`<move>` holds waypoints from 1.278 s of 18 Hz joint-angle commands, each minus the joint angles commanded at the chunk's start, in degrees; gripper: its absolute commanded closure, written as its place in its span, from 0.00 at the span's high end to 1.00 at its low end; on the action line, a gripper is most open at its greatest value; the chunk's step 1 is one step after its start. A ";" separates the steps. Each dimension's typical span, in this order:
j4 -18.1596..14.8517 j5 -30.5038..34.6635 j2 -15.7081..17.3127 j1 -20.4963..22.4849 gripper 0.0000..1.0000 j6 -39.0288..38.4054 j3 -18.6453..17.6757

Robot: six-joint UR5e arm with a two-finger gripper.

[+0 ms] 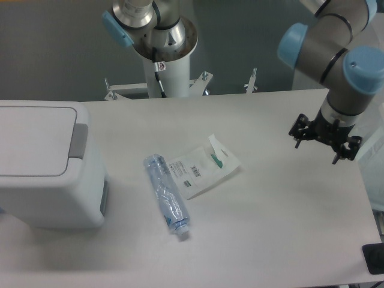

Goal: Open the trash can
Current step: 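Move the gripper across the table to above the trash can lid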

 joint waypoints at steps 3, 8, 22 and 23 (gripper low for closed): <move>0.26 -0.36 3.61 -2.72 1.00 -8.16 -3.43; 3.34 -1.23 5.81 -7.72 1.00 -16.17 -4.76; -5.63 -21.35 11.53 -19.68 1.00 -42.01 2.27; -5.36 -22.32 11.53 -20.73 1.00 -43.42 2.18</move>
